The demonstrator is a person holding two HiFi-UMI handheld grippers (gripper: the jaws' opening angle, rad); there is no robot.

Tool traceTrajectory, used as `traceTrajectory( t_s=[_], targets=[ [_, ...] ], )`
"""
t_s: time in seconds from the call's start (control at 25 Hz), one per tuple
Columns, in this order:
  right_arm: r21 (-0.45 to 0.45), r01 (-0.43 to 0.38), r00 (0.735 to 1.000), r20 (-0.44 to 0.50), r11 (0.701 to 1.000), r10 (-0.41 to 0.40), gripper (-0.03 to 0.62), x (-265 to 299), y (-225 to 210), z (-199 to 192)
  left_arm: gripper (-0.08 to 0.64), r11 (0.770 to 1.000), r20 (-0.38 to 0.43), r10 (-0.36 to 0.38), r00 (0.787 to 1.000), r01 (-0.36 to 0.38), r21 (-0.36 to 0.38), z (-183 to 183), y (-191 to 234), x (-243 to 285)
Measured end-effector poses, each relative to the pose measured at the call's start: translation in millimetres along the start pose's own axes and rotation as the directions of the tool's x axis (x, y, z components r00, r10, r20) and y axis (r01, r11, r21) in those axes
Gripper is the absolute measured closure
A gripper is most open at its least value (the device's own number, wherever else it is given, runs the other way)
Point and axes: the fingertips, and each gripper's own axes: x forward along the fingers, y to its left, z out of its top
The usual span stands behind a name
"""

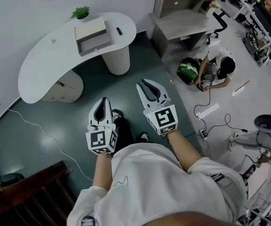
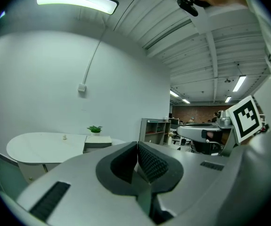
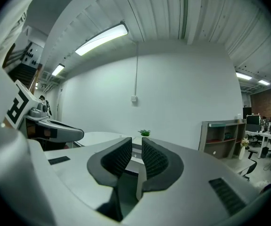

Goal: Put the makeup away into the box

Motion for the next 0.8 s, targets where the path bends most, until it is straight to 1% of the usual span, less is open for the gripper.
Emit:
traceTrajectory(
  t_s=[0.2,0.28,0.4,0.52,0.64,0.72,0.8],
  targets=[
    [-0.009,-0.001,0.999,-0.054,1.000,0.001,0.541,62.8,-16.8,6.5,0.540,0.999,0.025,-0.010,1.000,0.011,-0.045,14.0,47.8,67.1],
    [-0.016,0.016,0.998,-0.058,1.000,-0.017,0.541,86.9,-28.2,9.6,0.540,0.999,0.025,-0.033,0.999,0.034,-0.034,20.6,62.6,91.6],
    [-0.014,0.071,0.994,-0.080,0.997,-0.072,0.541,127.6,-45.2,7.5,0.540,0.996,0.000,-0.086,0.996,0.086,-0.021,26.5,88.7,127.9],
    [0.022,0.112,0.989,-0.102,0.994,-0.109,0.541,159.5,-49.5,9.9,0.540,0.990,-0.013,-0.142,0.990,0.142,-0.011,33.4,114.5,158.1],
    [0.015,0.134,0.983,-0.129,0.991,-0.131,0.541,190.4,-54.8,6.4,0.540,0.982,-0.014,-0.189,0.982,0.189,0.016,42.0,135.1,186.1],
    [0.024,0.133,0.981,-0.146,0.991,-0.129,0.541,207.8,-53.5,4.3,0.540,0.981,-0.023,-0.194,0.981,0.195,0.017,42.6,149.1,198.5],
    [0.032,0.126,0.979,-0.163,0.991,-0.120,0.541,220.5,-49.6,2.6,0.540,0.983,-0.041,-0.183,0.982,0.183,-0.006,38.4,162.1,204.8]
  ],
)
